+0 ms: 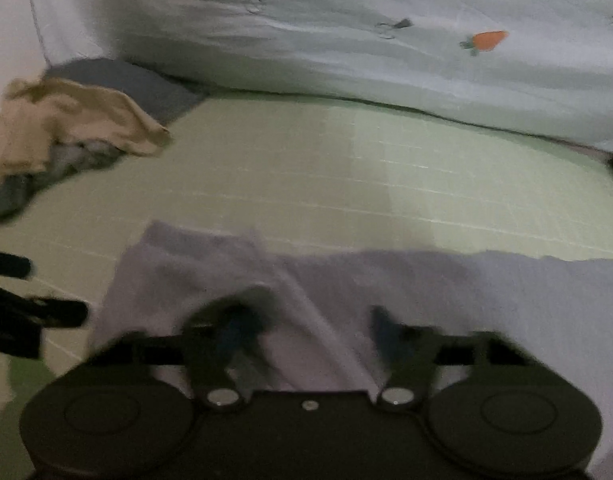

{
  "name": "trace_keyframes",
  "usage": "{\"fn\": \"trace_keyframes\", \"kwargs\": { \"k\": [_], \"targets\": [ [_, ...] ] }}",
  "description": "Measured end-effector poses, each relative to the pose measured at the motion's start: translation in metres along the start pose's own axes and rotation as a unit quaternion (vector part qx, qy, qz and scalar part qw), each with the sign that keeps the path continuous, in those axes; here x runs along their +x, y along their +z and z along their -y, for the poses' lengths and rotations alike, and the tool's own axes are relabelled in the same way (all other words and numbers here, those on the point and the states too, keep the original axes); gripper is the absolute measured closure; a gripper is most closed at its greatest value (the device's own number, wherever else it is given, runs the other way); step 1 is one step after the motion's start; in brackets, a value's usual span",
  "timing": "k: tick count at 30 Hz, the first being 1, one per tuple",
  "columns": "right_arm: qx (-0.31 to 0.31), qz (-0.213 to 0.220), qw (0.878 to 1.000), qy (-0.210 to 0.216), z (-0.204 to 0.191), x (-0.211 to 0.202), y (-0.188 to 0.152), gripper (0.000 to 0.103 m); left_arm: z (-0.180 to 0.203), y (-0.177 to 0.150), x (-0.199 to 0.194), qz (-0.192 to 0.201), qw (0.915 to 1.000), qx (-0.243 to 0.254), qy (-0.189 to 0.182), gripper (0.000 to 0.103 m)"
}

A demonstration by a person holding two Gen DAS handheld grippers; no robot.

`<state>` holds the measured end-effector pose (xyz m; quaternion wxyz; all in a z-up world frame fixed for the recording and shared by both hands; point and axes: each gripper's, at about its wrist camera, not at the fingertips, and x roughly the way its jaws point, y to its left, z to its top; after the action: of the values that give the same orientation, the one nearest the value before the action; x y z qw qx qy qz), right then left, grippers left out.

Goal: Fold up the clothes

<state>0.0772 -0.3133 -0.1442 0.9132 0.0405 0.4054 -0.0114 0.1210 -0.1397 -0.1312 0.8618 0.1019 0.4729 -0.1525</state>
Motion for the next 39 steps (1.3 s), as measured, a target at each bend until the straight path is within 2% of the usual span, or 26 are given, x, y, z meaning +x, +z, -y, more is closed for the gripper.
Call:
{"fn": "trace_keyframes", "kwargs": {
  "k": [2, 4, 6, 8, 9, 10, 12, 14, 16, 20, 22, 25, 31, 33, 35, 36, 37, 38, 39],
  "targets": [
    [0.034, 0.01, 0.999, 0.001, 0.014, 0.002, 0.007, 0.099, 0.0, 0.002, 0.003, -0.002, 1.0, 0.003, 0.001, 0.012],
    [0.1, 0.021, 0.994, -0.029, 0.039, 0.002, 0.011, 0.099, 0.001, 0.005, 0.005, -0.003, 1.0, 0.005, 0.002, 0.012],
    [0.169, 0.011, 0.984, -0.053, 0.07, 0.005, 0.012, 0.098, 0.001, 0.006, 0.006, -0.003, 1.0, 0.005, 0.004, 0.012],
    [0.194, -0.009, 0.978, -0.075, 0.089, 0.007, 0.011, 0.093, 0.002, 0.006, 0.006, -0.003, 1.0, 0.007, 0.007, 0.012],
    [0.202, -0.019, 0.975, -0.086, 0.097, 0.008, 0.01, 0.078, 0.002, 0.005, 0.004, -0.001, 0.9999, 0.006, 0.01, 0.012],
    [0.206, -0.025, 0.974, -0.096, 0.104, 0.007, 0.009, 0.058, 0.003, 0.005, 0.003, 0.0, 0.9999, 0.006, 0.013, 0.012],
    [0.232, -0.011, 0.968, -0.092, 0.116, -0.008, 0.004, 0.036, 0.013, 0.002, -0.003, 0.002, 0.9998, 0.004, 0.019, 0.012],
    [0.263, 0.008, 0.961, -0.083, 0.13, -0.024, -0.002, 0.023, 0.023, -0.001, -0.009, 0.004, 0.9997, 0.002, 0.025, 0.012],
    [0.253, 0.012, 0.963, -0.088, 0.137, -0.034, -0.009, 0.01, 0.033, -0.003, -0.015, 0.007, 0.9995, -0.001, 0.031, 0.012],
    [0.214, 0.013, 0.971, -0.105, 0.147, -0.053, -0.025, 0.008, 0.052, -0.009, -0.028, 0.011, 0.999, -0.005, 0.042, 0.012],
    [0.194, 0.013, 0.974, -0.114, 0.153, -0.062, -0.033, 0.002, 0.063, -0.011, -0.034, 0.013, 0.9987, -0.007, 0.048, 0.012],
    [0.164, 0.013, 0.978, -0.126, 0.161, -0.076, -0.045, 0.002, 0.097, -0.01, -0.039, 0.025, 0.9987, -0.005, 0.045, 0.012],
    [0.166, 0.003, 0.975, -0.146, 0.225, -0.107, -0.078, 0.002, 0.173, -0.007, -0.039, 0.035, 0.9988, 0.018, 0.027, 0.012],
    [0.17, 0.002, 0.973, -0.154, 0.25, -0.115, -0.088, 0.002, 0.198, -0.006, -0.035, 0.035, 0.9985, 0.035, 0.023, 0.019],
    [0.176, 0.001, 0.971, -0.161, 0.275, -0.125, -0.098, 0.002, 0.213, -0.004, -0.025, 0.025, 0.9987, 0.031, 0.033, 0.042],
    [0.177, 0.001, 0.971, -0.162, 0.287, -0.13, -0.104, 0.002, 0.219, -0.002, -0.019, 0.017, 0.9989, 0.025, 0.036, 0.049],
    [0.177, -0.001, 0.97, -0.164, 0.297, -0.134, -0.108, 0.002, 0.221, 0.0, -0.012, 0.008, 0.9994, 0.009, 0.034, 0.064],
    [0.175, -0.005, 0.97, -0.167, 0.307, -0.136, -0.112, 0.002, 0.221, 0.002, -0.005, 0.0, 0.9994, -0.01, 0.032, 0.087],
    [0.174, -0.008, 0.97, -0.17, 0.318, -0.138, -0.116, 0.002, 0.223, 0.004, -0.002, -0.004, 0.9989, -0.031, 0.036, 0.098]
  ]
}}
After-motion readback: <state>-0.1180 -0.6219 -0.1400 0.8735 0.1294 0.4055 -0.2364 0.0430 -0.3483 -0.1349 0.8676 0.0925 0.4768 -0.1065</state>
